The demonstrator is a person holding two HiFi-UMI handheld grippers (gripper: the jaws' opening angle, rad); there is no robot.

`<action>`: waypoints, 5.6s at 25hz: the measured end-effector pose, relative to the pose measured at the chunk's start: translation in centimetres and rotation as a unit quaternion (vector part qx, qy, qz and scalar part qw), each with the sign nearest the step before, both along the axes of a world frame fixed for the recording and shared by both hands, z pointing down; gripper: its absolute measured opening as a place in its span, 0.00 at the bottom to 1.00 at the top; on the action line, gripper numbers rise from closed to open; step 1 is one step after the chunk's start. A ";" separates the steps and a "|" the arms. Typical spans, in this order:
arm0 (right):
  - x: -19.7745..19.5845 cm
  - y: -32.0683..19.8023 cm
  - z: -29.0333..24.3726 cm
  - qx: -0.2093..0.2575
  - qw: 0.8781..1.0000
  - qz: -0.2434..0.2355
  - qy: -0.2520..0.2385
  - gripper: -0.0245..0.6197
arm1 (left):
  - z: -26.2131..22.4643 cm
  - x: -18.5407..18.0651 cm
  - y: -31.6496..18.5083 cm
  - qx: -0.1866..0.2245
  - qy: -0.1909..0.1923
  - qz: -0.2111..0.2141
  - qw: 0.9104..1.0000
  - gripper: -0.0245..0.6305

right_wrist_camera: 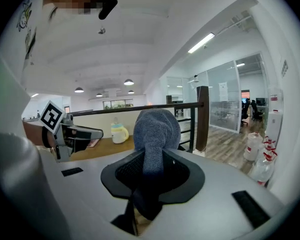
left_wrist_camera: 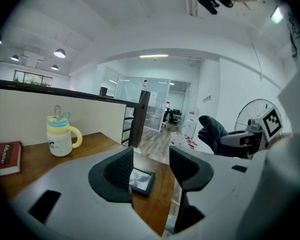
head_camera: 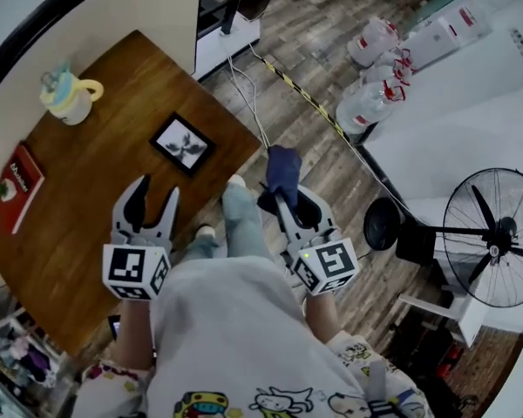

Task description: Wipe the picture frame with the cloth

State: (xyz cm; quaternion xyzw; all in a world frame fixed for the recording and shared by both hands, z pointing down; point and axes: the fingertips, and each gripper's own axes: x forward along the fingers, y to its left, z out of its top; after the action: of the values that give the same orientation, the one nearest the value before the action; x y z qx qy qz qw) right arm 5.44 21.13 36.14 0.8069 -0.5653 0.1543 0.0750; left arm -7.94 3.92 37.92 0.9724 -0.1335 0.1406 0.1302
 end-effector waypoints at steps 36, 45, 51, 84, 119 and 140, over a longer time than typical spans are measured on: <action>9.7 -26.8 0.6 -0.001 0.887 -0.462 -0.024 0.15 | -0.5 2.5 -8.6 -0.001 -0.043 -0.430 0.902 0.34; 8.8 -26.3 0.7 -0.006 0.889 -0.457 -0.023 0.15 | -0.1 2.3 -9.0 -0.007 -0.038 -0.415 0.909 0.34; 8.1 -26.5 1.3 -0.015 0.890 -0.456 -0.023 0.15 | 0.7 2.2 -9.4 -0.014 -0.040 -0.407 0.913 0.34; 5.8 -27.9 11.0 -0.104 0.882 -0.456 -0.056 0.15 | 17.3 5.1 -7.9 -0.162 -0.135 -0.322 0.923 0.33; -1.2 -28.9 14.5 -0.134 0.815 -0.562 -0.027 0.15 | 21.7 5.7 -6.4 -0.221 -0.155 -0.332 0.904 0.16; -7.4 -28.8 22.2 -0.230 0.636 -0.721 0.155 0.15 | 22.0 5.5 -6.4 -0.240 -0.146 -0.350 0.894 0.15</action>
State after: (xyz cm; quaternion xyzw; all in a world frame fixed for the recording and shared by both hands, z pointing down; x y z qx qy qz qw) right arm -1.98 -7.65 58.37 0.1121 -0.8936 0.0488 0.4318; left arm -2.48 -2.49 59.87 0.7703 -0.4453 0.2540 0.3792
